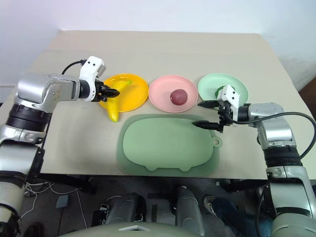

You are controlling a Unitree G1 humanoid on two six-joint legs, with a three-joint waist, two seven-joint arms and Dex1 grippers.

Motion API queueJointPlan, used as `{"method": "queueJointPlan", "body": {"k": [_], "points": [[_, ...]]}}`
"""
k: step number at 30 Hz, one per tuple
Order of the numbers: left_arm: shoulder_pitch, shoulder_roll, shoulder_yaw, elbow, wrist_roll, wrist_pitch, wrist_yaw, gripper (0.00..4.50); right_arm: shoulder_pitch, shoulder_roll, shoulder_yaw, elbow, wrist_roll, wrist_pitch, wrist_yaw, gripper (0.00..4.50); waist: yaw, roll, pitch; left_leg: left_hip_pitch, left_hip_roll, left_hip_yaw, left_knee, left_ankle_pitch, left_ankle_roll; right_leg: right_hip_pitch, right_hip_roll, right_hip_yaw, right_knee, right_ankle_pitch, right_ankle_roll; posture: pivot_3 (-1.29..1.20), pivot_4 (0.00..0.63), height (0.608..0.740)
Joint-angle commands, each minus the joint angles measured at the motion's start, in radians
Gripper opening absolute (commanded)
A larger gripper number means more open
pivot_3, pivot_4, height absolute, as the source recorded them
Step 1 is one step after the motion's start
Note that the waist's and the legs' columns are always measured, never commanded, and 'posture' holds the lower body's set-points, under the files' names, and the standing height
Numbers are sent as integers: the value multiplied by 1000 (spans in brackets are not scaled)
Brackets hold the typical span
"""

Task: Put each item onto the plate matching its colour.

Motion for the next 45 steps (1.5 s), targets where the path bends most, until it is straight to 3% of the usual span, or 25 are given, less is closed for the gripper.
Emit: {"method": "queueJointPlan", "body": {"k": [1, 11, 17, 26, 37, 43, 45], "points": [[-21, -39, 104, 83, 50, -87, 28, 1571, -16, 0, -11, -12, 1, -11, -2, 4500, 2, 0, 0, 0, 0, 0, 0, 0, 0, 0, 0, 0, 0, 0, 0, 0, 150, 740], [-97, -137, 199, 376, 169, -265, 61, 1571, -13, -8, -14, -22, 4, -4, -9, 4500, 4, 0, 0, 1, 0, 1, 0, 0, 0, 1, 0, 0, 0, 0, 0, 0, 150, 740], [-133, -196, 309, 543, 154, -310, 75, 1571, -5, -5, -10, -32, 3, -2, -18, 4500, 3, 0, 0, 1, 0, 1, 0, 0, 0, 0, 0, 0, 0, 0, 0, 0, 150, 740], [-186, -226, 384, 606, 152, -313, 30, 4459, 0, -11, -12, -35, 3, 7, -21, 4500, 3, 0, 0, 0, 0, 1, 0, 0, 0, 0, 0, -1, 0, 0, 0, 0, 150, 740], [-166, -160, 354, 407, 185, -353, -91, 4459, -14, 0, -6, -21, 2, 6, -23, 4500, 2, 0, 0, 0, 1, 1, -1, 0, 0, 0, 0, -1, 1, 0, 0, 0, 150, 740], [53, -34, 318, -61, -10, -211, -472, 4459, -34, 9, -12, -4, 7, 9, -29, 4500, -7, 0, 0, 0, 2, 1, -2, 0, 0, 0, 0, -1, 1, 0, 0, 0, 150, 740], [118, -6, 338, -165, -51, -213, -521, 4459, -57, 20, -17, 13, 14, 20, -39, 4500, -15, 0, 0, 0, 2, 1, -2, 0, 0, -1, 0, -1, 1, 0, 0, 0, 150, 740]]}}
